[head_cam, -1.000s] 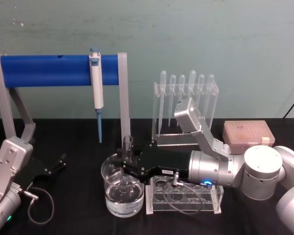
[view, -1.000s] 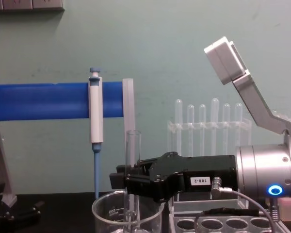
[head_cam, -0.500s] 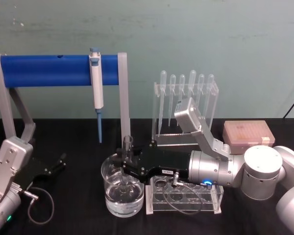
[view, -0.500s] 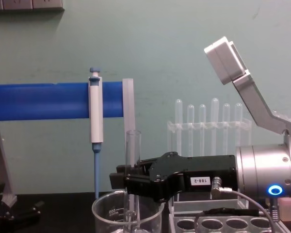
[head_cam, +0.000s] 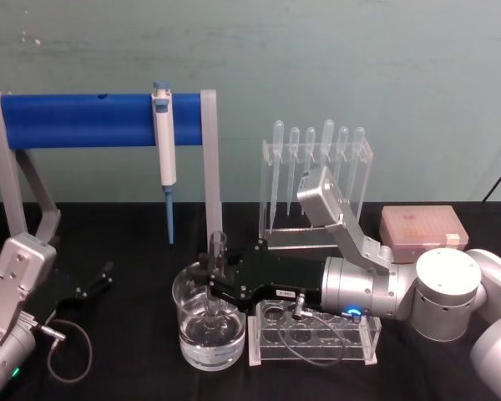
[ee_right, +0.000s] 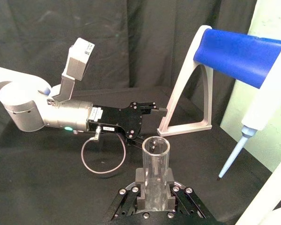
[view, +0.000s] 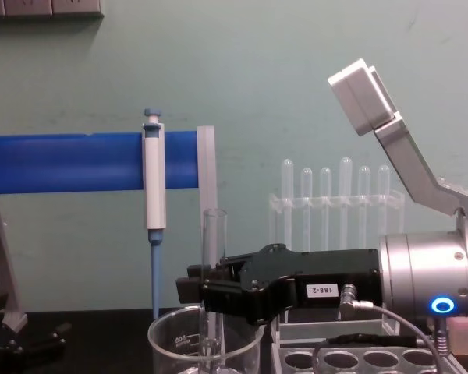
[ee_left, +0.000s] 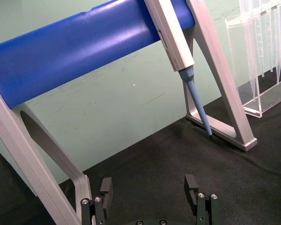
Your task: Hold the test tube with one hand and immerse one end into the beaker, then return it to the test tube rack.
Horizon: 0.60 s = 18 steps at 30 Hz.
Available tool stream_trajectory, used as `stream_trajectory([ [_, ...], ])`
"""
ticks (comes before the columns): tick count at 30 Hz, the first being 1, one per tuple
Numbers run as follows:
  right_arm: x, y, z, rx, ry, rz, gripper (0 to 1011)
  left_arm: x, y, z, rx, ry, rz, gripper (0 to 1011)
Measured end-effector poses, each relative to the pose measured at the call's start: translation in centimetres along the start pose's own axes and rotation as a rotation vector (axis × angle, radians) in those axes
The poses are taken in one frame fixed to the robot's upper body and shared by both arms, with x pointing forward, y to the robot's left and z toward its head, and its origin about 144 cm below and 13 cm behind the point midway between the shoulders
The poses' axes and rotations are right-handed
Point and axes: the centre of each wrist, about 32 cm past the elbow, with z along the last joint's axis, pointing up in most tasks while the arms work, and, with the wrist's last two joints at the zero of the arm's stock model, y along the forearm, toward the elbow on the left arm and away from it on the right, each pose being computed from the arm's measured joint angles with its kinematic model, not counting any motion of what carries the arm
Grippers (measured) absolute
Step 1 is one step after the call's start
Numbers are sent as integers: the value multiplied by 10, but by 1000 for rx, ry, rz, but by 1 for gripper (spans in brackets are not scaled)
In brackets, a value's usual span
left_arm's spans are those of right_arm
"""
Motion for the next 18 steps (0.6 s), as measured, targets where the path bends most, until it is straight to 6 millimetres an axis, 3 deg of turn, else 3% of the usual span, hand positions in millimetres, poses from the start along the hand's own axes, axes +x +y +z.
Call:
stream_trajectory([
  [18,0,0,0,0,0,0,225,0,0,0,0,0,0,1000],
])
